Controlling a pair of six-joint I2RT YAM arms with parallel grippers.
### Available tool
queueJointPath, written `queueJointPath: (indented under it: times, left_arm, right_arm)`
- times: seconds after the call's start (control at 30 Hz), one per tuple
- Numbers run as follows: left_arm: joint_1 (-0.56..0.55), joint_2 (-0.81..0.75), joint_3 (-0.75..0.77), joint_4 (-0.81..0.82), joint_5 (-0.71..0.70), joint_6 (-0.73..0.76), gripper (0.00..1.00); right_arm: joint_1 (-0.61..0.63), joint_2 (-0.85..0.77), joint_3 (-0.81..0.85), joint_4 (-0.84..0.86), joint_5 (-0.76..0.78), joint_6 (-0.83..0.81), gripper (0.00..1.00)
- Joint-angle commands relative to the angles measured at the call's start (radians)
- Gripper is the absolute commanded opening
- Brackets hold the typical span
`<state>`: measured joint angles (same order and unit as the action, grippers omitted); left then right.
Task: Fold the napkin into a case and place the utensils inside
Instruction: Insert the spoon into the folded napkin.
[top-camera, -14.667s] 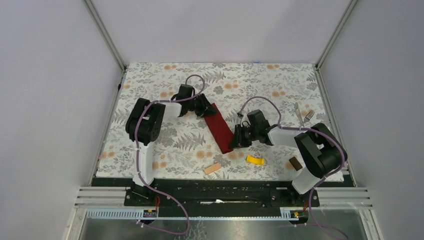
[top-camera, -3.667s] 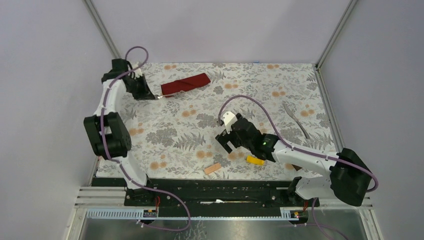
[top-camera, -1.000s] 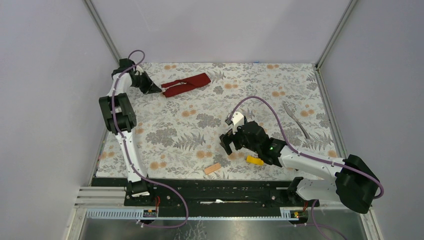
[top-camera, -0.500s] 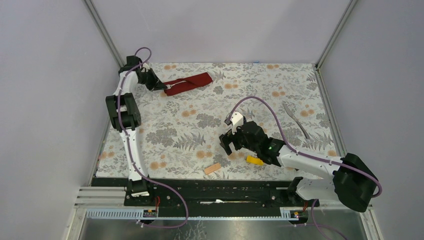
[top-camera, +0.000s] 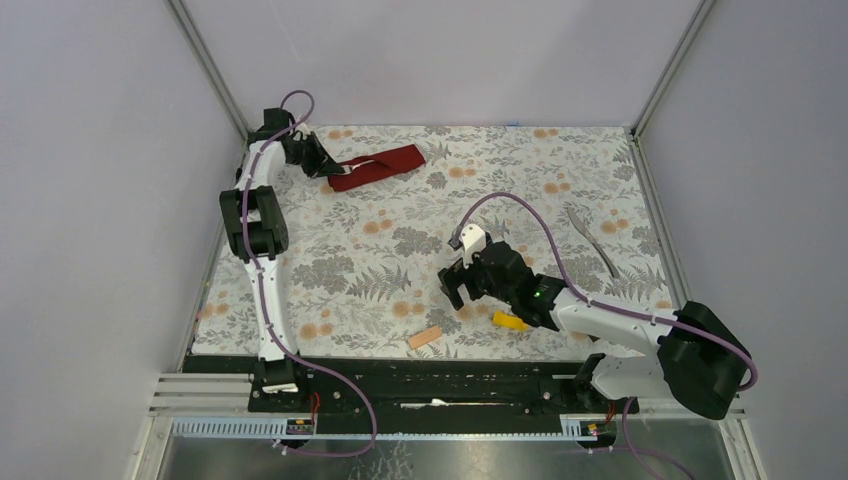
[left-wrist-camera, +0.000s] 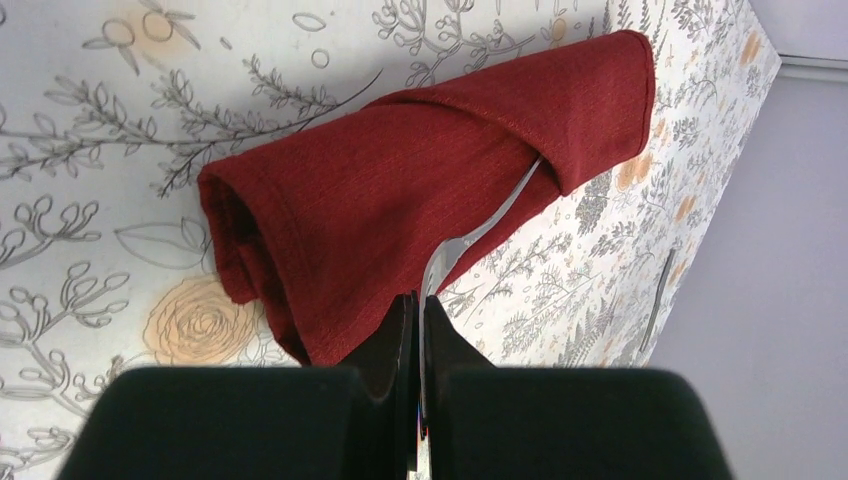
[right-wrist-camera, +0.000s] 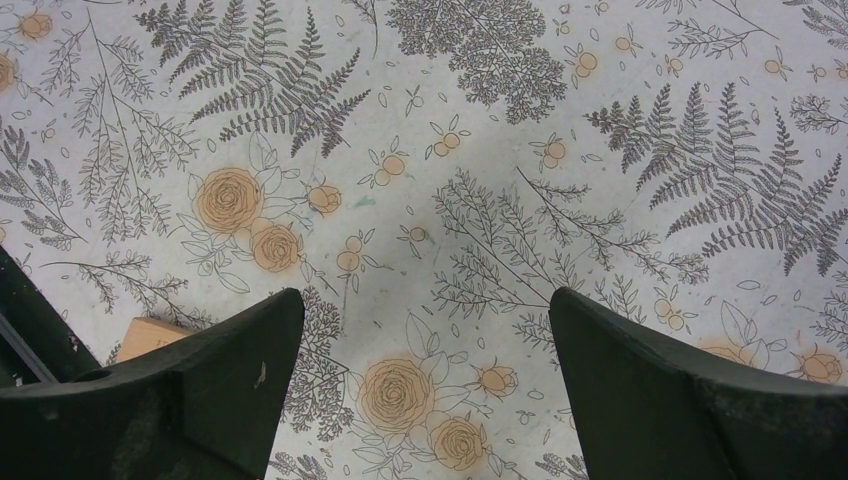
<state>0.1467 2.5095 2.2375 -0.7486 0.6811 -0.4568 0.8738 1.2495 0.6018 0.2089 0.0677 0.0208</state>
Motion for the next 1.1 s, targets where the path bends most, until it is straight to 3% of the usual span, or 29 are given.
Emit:
queueJointPath:
  times: [0.0, 0.37, 0.9, 1.0, 1.07]
  left_arm:
    - [-0.002, 0.035, 0.074, 0.048, 0.037, 0.011, 0.00]
    - [-0.014, 0.075, 0.116, 0.096, 0.074, 0.072, 0.00]
    - [-0.041, 0.060, 0.114, 0.199, -0.006, 0.099, 0.05]
    - [-0.040, 0.058, 0.109, 0.209, -0.017, 0.105, 0.09]
    - [-0.039, 0.058, 0.107, 0.211, -0.037, 0.108, 0.19]
  right_arm:
    - [-0.012, 0.008, 0.019, 0.036, 0.022, 0.006, 1.00]
    - [-0.029, 0.034, 0.027, 0.038, 0.028, 0.001, 1.00]
    - [-0.037, 0.051, 0.026, 0.037, 0.030, -0.002, 1.00]
    - [-0.038, 0.052, 0.027, 0.037, 0.029, -0.002, 1.00]
    - [-0.038, 0.051, 0.026, 0.036, 0.027, -0.002, 1.00]
